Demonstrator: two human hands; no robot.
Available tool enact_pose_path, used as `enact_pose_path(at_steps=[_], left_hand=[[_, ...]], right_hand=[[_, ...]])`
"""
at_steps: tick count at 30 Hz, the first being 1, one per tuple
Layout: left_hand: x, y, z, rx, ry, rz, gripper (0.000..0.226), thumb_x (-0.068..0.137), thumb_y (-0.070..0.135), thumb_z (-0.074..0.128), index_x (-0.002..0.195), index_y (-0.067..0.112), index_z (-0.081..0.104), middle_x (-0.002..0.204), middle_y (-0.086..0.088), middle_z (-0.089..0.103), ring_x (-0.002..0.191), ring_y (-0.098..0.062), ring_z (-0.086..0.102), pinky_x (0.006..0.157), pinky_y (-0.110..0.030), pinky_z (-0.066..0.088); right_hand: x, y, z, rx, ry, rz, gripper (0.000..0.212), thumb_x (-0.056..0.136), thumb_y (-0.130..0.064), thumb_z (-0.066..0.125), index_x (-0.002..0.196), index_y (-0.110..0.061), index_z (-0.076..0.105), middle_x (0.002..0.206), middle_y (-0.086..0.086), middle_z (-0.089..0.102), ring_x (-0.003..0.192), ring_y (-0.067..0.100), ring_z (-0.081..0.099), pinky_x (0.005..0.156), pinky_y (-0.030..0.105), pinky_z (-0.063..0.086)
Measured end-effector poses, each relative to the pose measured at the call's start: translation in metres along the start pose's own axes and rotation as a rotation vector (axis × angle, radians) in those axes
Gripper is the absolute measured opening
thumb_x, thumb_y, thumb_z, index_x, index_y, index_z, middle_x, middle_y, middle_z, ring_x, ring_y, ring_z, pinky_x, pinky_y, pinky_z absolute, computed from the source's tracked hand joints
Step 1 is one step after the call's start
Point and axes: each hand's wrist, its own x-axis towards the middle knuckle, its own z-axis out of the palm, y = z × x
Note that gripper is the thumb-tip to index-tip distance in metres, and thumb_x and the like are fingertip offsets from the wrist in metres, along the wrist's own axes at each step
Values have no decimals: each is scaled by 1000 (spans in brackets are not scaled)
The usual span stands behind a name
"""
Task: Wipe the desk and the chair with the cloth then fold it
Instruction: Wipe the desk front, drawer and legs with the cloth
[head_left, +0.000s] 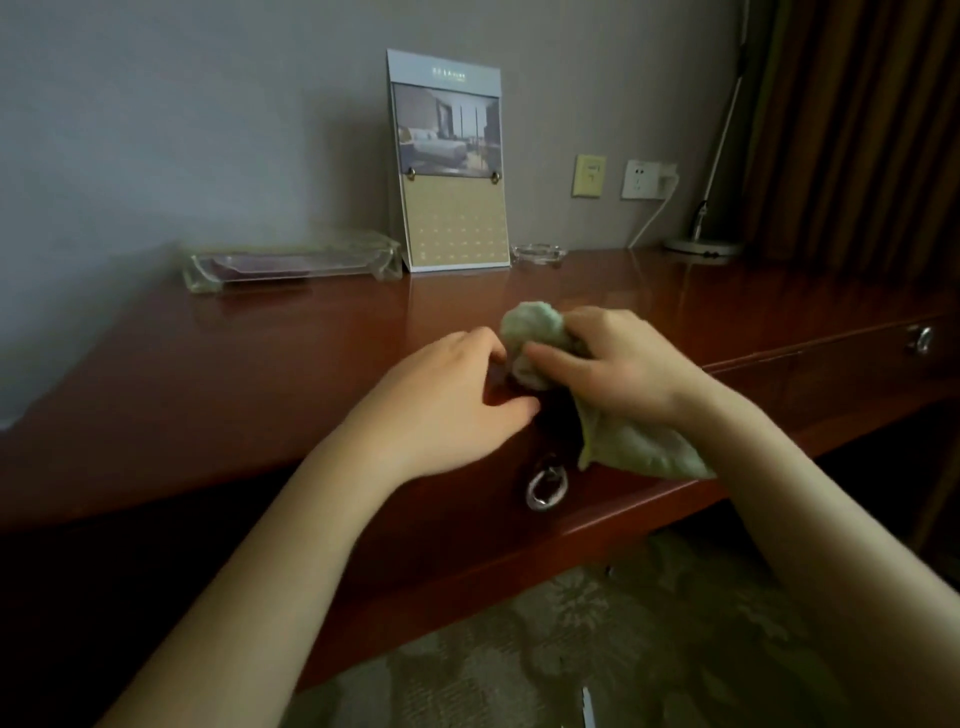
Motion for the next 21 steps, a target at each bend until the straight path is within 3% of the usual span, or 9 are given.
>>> enact_pose_path(at_steps=[2,4,8,12,16,21], left_hand=[[1,-1,0,-85,-7,-49,55,87,51,53,132,22,38,136,1,44,124,-16,44,95,-28,36],[2,-7,-1,-133,-20,-57,55,89,48,51,136,23,33,139,0,41,129,-17,41,102,-30,34],[0,-9,-3,-135,-97,-90,51,92,49,43,136,27,30,138,3,38,130,-19,35,114,-51,20],[-3,-10,-13,-31,-290,-167,57,93,56,32,143,31,21,151,6,20,142,-18,12,106,-69,-4],[-2,-22,-26,2,-481,-291,66,91,66,24,148,39,4,159,3,-8,145,-22,-13,99,-74,-11],[2,-55,-49,-53,-630,-421,69,87,72,24,146,47,-1,157,3,-18,143,-25,-22,100,-73,-6]], right_hand=[[6,4,-1,72,-68,-2,33,87,-43,60,66,-19,52,60,-7,52,51,3,47,48,19,33],[27,27,-1,53,-130,120,29,87,-42,61,70,-19,57,62,-7,55,53,1,48,49,16,35],[79,99,0,-108,-169,484,29,93,-41,52,86,-13,55,90,8,61,82,22,53,67,30,36],[91,106,10,-165,-93,658,35,94,-47,48,106,-15,55,98,5,62,83,20,56,70,32,42],[77,56,18,-188,-108,604,41,93,-49,46,116,-16,54,108,3,58,94,19,56,77,33,46],[62,-50,29,-45,-227,480,39,92,-44,47,119,-17,52,110,0,53,101,18,52,78,26,41]])
